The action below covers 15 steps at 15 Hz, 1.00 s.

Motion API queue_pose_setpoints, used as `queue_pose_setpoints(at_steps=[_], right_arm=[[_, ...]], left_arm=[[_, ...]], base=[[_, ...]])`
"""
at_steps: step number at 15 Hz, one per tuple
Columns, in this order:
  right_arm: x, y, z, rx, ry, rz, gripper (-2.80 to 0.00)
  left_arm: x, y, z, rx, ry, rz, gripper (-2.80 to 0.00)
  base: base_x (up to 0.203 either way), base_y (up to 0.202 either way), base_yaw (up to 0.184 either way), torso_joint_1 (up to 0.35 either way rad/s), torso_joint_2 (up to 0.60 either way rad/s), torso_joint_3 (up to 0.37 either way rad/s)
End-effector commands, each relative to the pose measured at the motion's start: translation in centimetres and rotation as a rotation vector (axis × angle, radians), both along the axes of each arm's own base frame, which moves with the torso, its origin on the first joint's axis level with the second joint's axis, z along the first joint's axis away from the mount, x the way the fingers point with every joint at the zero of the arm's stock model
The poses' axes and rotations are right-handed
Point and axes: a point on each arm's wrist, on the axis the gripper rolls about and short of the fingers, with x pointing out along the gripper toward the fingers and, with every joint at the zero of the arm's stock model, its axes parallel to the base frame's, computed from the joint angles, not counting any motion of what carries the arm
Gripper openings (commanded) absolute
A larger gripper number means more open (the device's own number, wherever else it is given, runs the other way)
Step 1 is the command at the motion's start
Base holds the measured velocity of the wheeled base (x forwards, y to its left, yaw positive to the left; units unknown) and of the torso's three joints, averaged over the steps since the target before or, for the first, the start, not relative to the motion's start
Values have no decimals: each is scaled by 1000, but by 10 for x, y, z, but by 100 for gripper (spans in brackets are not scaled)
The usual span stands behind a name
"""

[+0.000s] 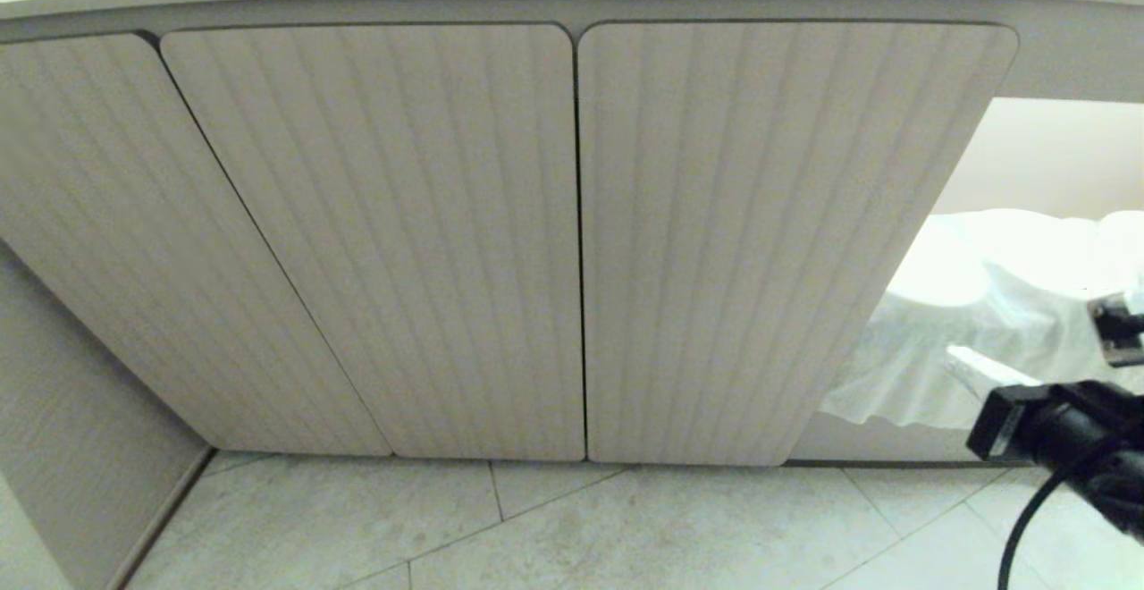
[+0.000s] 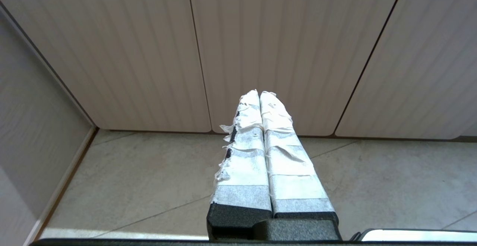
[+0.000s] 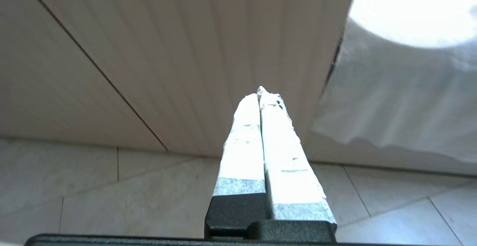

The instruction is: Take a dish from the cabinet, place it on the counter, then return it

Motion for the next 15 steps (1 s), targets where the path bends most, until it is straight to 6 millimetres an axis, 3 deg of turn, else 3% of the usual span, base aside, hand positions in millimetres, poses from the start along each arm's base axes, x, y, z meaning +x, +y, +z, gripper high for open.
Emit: queue_pose_setpoints(at_steps=[1,9,15], right_arm=[[-24,-7,6,2,-38,-2,-280],[-97,-32,-30,-153,80,-52,-280],[-144,-43,-50,-176,72,-117,-280]], left_arm=[[0,0,0,0,0,0,-280],[0,0,0,0,0,2,-280],[0,0,0,0,0,2,-280]], base=[[0,0,0,0,0,0],[0,0,0,0,0,0],[0,0,0,0,0,0]])
